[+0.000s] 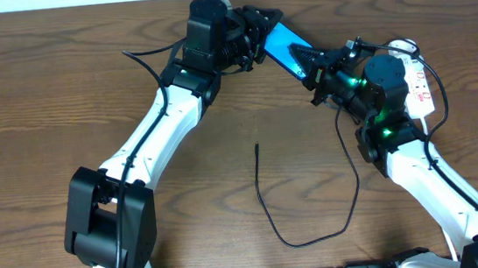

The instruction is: Plug charger to phone and switch on socket

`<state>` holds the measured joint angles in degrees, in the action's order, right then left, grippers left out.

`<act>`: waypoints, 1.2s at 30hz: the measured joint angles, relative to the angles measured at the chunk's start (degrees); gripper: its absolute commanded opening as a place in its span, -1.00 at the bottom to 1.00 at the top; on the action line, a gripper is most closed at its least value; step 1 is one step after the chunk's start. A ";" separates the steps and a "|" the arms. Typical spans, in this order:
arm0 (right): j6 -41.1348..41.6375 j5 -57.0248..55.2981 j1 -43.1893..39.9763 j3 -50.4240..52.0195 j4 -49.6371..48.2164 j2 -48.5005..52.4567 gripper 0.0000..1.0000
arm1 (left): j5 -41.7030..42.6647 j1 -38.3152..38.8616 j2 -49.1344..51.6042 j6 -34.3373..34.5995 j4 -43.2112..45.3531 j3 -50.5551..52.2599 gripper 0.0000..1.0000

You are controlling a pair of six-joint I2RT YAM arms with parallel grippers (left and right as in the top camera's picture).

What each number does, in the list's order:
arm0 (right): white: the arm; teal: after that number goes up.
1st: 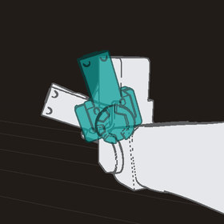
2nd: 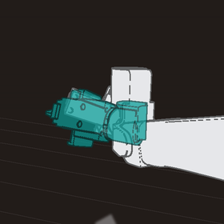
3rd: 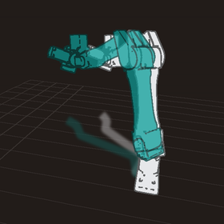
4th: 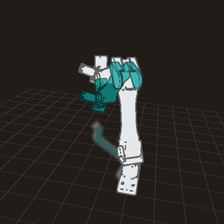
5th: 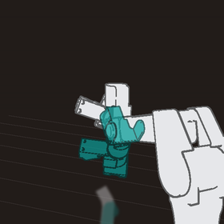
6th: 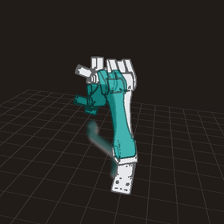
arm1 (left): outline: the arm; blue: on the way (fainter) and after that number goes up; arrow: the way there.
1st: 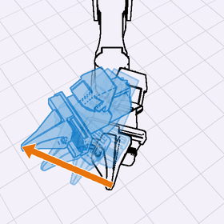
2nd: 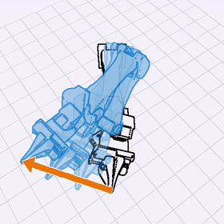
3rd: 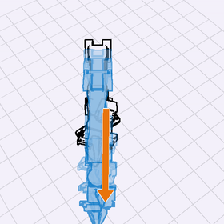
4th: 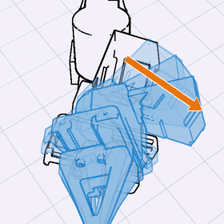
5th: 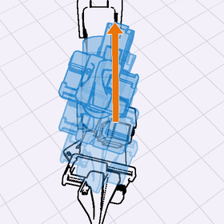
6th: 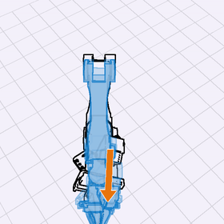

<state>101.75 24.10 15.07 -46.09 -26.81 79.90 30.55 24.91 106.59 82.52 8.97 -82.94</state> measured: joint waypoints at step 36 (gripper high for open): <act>3.39 -0.57 0.26 0.00 -0.33 0.00 -0.98 | 0.46 -0.04 -0.31 1.55 -1.22 0.00 -0.85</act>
<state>105.14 23.53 15.33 -46.09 -27.14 79.90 31.00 24.86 106.28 84.07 7.75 -82.94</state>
